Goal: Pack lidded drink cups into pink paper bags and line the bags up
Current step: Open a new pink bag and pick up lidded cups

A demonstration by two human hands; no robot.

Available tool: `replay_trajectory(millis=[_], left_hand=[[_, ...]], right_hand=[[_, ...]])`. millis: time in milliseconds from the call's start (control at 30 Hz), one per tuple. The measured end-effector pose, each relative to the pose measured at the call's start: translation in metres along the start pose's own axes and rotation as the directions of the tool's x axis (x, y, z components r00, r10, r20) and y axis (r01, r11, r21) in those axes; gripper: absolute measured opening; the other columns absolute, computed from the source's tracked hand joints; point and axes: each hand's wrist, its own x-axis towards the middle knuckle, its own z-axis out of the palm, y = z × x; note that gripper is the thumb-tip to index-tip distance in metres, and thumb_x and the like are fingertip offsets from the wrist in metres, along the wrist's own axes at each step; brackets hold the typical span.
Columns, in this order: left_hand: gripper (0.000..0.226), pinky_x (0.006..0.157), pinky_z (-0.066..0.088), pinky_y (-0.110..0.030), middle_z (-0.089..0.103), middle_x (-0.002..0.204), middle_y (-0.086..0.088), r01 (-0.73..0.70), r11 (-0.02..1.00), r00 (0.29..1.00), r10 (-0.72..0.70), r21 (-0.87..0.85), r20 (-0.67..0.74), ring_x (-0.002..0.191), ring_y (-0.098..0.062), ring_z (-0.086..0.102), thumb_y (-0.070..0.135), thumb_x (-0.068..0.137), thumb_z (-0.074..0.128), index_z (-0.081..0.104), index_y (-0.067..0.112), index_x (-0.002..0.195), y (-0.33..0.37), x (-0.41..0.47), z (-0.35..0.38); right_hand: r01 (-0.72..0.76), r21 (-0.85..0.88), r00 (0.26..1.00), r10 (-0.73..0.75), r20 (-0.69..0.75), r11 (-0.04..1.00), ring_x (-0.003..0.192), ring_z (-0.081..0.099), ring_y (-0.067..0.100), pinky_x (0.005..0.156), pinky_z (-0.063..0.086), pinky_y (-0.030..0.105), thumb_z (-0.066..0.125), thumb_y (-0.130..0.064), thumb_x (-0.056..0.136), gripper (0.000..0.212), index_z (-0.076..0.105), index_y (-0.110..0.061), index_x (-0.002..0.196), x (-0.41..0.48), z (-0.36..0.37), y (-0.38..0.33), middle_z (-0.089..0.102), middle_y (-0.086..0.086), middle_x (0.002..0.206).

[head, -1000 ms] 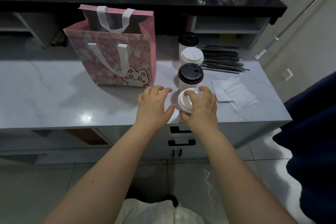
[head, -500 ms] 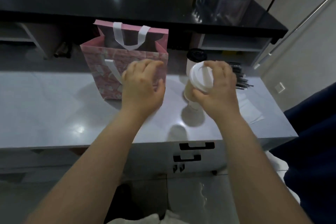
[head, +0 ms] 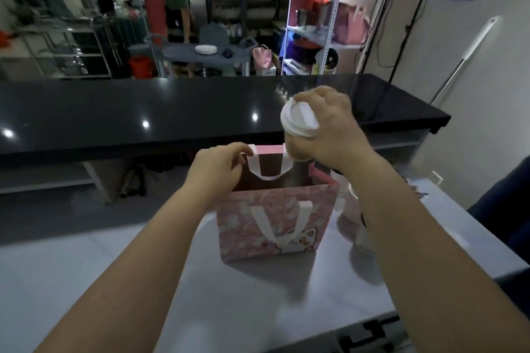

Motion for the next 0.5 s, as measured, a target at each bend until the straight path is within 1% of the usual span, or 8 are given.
replay_trajectory(millis=[67, 100, 200, 300, 367, 400, 433, 500], left_hand=[[0.030, 0.088, 0.052, -0.033, 0.070, 0.102, 0.011, -0.027, 0.998, 0.994, 0.032, -0.051, 0.107, 0.099, -0.013, 0.064, 0.016, 0.088, 0.059, 0.063, 0.035, 0.111, -0.015, 0.006, 0.000], [0.029, 0.089, 0.052, -0.035, 0.069, 0.104, 0.012, -0.031, 0.997, 0.990, 0.040, -0.068, 0.138, 0.100, -0.014, 0.063, 0.018, 0.087, 0.061, 0.061, 0.037, 0.109, -0.020, 0.008, 0.000], [0.035, 0.083, 0.054, -0.042, 0.065, 0.107, 0.011, 0.007, 0.990, 0.979, 0.022, -0.143, 0.201, 0.098, -0.020, 0.061, 0.020, 0.084, 0.065, 0.045, 0.043, 0.102, -0.031, 0.016, 0.004], [0.054, 0.083, 0.053, -0.042, 0.060, 0.107, 0.012, 0.020, 0.978, 0.955, 0.044, -0.210, 0.294, 0.100, -0.019, 0.058, 0.033, 0.070, 0.076, 0.034, 0.049, 0.099, -0.038, 0.021, 0.005], [0.063, 0.090, 0.051, -0.045, 0.055, 0.111, 0.012, 0.031, 0.973, 0.932, 0.055, -0.228, 0.359, 0.107, -0.021, 0.054, 0.042, 0.058, 0.079, 0.033, 0.050, 0.101, -0.039, 0.023, 0.004], [0.068, 0.097, 0.047, -0.049, 0.051, 0.119, 0.011, 0.025, 0.975, 0.922, 0.062, -0.219, 0.381, 0.114, -0.025, 0.050, 0.045, 0.055, 0.080, 0.033, 0.049, 0.104, -0.039, 0.024, 0.004], [0.073, 0.105, 0.040, -0.053, 0.044, 0.130, 0.008, 0.001, 0.981, 0.915, 0.077, -0.193, 0.395, 0.125, -0.028, 0.042, 0.048, 0.054, 0.082, 0.033, 0.048, 0.109, -0.038, 0.024, 0.004], [0.084, 0.117, 0.016, -0.060, 0.022, 0.150, 0.006, -0.088, 0.990, 0.904, 0.127, -0.112, 0.409, 0.145, -0.029, 0.013, 0.051, 0.056, 0.085, 0.030, 0.043, 0.119, -0.036, 0.022, 0.006]], right_hand=[[-0.021, 0.045, 0.995, 0.017, 0.097, 0.999, 0.124, 0.030, 0.023, 0.104, 0.032, 0.038, 0.078, -0.040, 0.072, 0.076, 0.042, -0.029, 0.138, 0.002, 0.016, -0.016, 0.037, -0.002, 0.138], [-0.033, 0.030, 0.987, 0.028, 0.155, 0.999, 0.125, 0.030, 0.023, 0.103, 0.032, 0.038, 0.077, -0.043, 0.073, 0.078, 0.039, -0.030, 0.141, 0.002, 0.024, -0.022, 0.037, -0.002, 0.139], [-0.020, -0.111, 0.955, 0.052, 0.293, 0.994, 0.128, 0.029, 0.022, 0.104, 0.034, 0.038, 0.075, -0.046, 0.077, 0.087, 0.028, -0.028, 0.149, -0.005, 0.044, -0.031, 0.032, -0.003, 0.143], [-0.011, -0.157, 0.945, 0.062, 0.321, 0.988, 0.127, 0.029, 0.020, 0.102, 0.039, 0.038, 0.076, -0.044, 0.076, 0.088, 0.028, -0.029, 0.149, -0.013, 0.050, -0.031, 0.031, -0.005, 0.141], [-0.026, -0.107, 0.953, 0.057, 0.298, 0.994, 0.123, 0.032, 0.016, 0.099, 0.040, 0.036, 0.078, -0.048, 0.071, 0.085, 0.034, -0.033, 0.143, -0.018, 0.046, -0.028, 0.034, -0.009, 0.136], [-0.031, -0.076, 0.954, 0.052, 0.295, 0.997, 0.121, 0.033, 0.014, 0.097, 0.040, 0.035, 0.078, -0.050, 0.068, 0.084, 0.037, -0.035, 0.140, -0.020, 0.044, -0.027, 0.035, -0.011, 0.133], [-0.032, -0.050, 0.949, 0.046, 0.311, 0.998, 0.119, 0.034, 0.012, 0.095, 0.039, 0.033, 0.078, -0.053, 0.066, 0.084, 0.039, -0.036, 0.138, -0.023, 0.045, -0.026, 0.036, -0.013, 0.130], [-0.018, -0.052, 0.919, 0.037, 0.392, 0.998, 0.118, 0.034, 0.010, 0.093, 0.037, 0.030, 0.077, -0.055, 0.064, 0.083, 0.040, -0.037, 0.137, -0.030, 0.052, -0.028, 0.037, -0.015, 0.129]])
